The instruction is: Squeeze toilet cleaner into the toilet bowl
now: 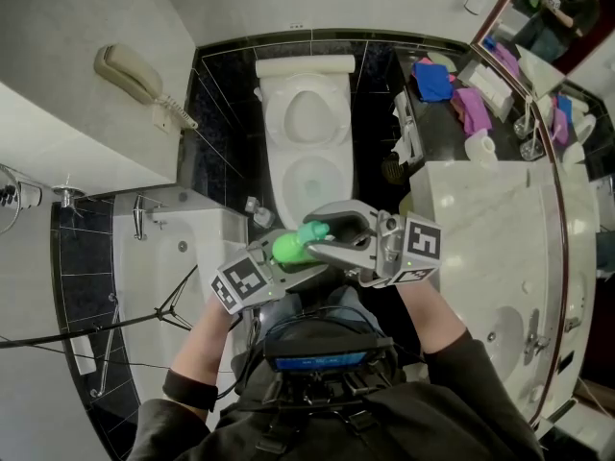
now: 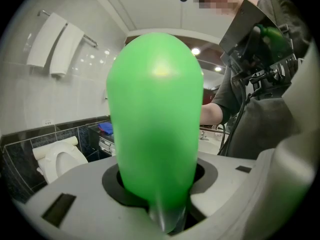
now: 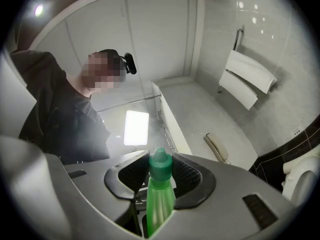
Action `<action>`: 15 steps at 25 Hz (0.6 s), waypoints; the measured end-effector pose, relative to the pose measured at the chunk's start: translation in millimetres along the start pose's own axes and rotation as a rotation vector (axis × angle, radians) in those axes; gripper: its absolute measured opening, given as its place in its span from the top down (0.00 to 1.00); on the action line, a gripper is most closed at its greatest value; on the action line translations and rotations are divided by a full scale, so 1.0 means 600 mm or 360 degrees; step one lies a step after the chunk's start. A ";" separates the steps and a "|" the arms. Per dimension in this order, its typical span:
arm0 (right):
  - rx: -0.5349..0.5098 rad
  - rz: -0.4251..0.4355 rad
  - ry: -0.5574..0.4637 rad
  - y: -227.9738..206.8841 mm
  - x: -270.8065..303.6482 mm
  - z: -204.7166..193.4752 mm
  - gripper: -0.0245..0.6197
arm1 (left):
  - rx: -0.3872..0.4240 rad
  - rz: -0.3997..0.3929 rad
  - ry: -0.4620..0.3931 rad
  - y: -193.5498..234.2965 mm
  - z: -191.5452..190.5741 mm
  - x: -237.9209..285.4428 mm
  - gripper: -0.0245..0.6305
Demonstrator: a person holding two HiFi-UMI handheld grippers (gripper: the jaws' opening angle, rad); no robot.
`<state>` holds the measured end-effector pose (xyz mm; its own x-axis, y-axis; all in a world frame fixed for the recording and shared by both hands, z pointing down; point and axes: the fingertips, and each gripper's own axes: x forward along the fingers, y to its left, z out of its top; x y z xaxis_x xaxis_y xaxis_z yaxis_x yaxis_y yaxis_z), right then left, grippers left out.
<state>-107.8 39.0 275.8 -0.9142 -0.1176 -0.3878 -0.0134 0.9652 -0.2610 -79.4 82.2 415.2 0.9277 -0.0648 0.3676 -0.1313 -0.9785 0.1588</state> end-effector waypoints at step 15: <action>0.0057 -0.0042 0.0138 -0.018 -0.006 -0.035 0.73 | 0.0020 0.0056 0.0132 0.018 -0.027 0.002 0.68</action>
<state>-113.0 34.0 298.7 -0.9454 -0.1206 -0.3028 -0.0248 0.9530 -0.3020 -85.5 74.5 432.5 0.8905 -0.0834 0.4472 -0.1584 -0.9784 0.1329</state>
